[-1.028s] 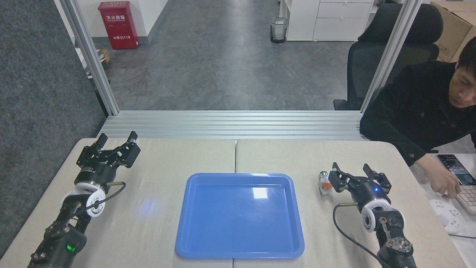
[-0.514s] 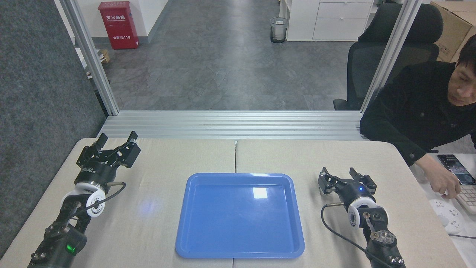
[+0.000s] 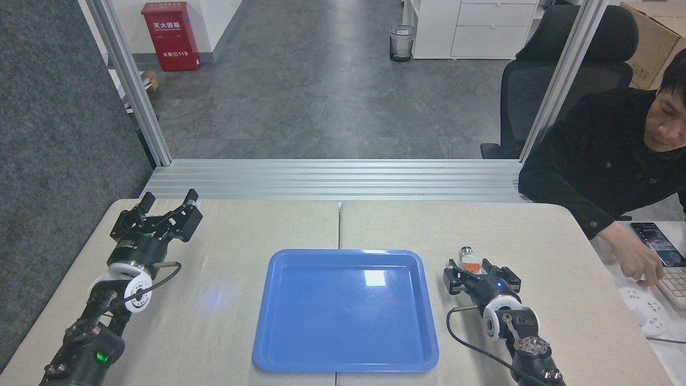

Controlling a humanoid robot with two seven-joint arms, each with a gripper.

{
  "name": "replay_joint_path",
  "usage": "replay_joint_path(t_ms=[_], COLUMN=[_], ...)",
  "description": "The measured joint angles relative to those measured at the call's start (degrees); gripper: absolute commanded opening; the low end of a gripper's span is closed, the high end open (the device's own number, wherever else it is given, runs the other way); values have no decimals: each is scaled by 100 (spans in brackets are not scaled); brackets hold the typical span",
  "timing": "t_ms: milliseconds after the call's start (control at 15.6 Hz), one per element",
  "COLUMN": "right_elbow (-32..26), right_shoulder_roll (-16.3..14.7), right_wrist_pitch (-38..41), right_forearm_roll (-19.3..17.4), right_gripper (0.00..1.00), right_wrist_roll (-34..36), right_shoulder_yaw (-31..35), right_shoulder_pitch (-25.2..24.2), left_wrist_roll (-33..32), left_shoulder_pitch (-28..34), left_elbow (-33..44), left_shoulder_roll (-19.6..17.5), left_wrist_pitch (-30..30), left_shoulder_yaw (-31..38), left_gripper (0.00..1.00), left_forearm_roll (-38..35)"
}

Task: Pick up switch part and place in tray
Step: 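Carry the held switch part over the blue tray with the right gripper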

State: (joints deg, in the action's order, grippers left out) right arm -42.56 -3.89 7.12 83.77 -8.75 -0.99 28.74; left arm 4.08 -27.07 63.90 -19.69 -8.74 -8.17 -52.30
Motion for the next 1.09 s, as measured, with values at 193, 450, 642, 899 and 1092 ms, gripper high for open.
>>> replay_joint_path(t_ms=[193,450,642,899,1092], right_elbow=[73,-321,-1130,-2079,-2471], right_shoulder_roll=[73,129,277,562,684], right_wrist_pitch=[-41,-429,-287,452,1264], right_forearm_roll=[-97,-488,-748,-775,-372], right_gripper=[0,0,0,0,0], right_wrist_roll=[47,-11,-478,-1165,-1671], right_shoulder_yaw=[-46,-48,-156,-801,-1247], right_shoulder_pitch=[-56,-52,-90,-374,-697], left_wrist_roll=[0,0,0,0,0], left_shoulder_pitch=[0,0,0,0,0], left_elbow=[0,0,0,0,0], left_shoulder_roll=[0,0,0,0,0], left_wrist_pitch=[0,0,-1,-2,-1], left_shoulder_yaw=[0,0,0,0,0], left_gripper=[100,100,100,100,100], left_forearm_roll=[0,0,0,0,0])
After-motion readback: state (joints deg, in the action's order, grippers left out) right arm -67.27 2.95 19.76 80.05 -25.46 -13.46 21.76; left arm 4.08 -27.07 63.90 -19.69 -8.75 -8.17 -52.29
